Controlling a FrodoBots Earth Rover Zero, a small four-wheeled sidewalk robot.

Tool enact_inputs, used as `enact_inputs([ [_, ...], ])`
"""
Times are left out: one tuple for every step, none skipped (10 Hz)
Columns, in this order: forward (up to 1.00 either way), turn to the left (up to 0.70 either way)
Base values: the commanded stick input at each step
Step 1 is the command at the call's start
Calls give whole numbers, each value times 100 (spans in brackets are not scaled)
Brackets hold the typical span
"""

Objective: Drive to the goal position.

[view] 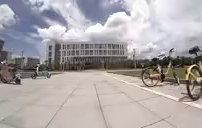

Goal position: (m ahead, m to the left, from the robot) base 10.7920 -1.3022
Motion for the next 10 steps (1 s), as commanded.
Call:
enact_inputs([
  [70,4],
  [70,4],
  [70,4],
  [70,4],
  [70,4],
  [70,4],
  [70,4],
  [70,4],
  [70,4],
  [70,4],
])
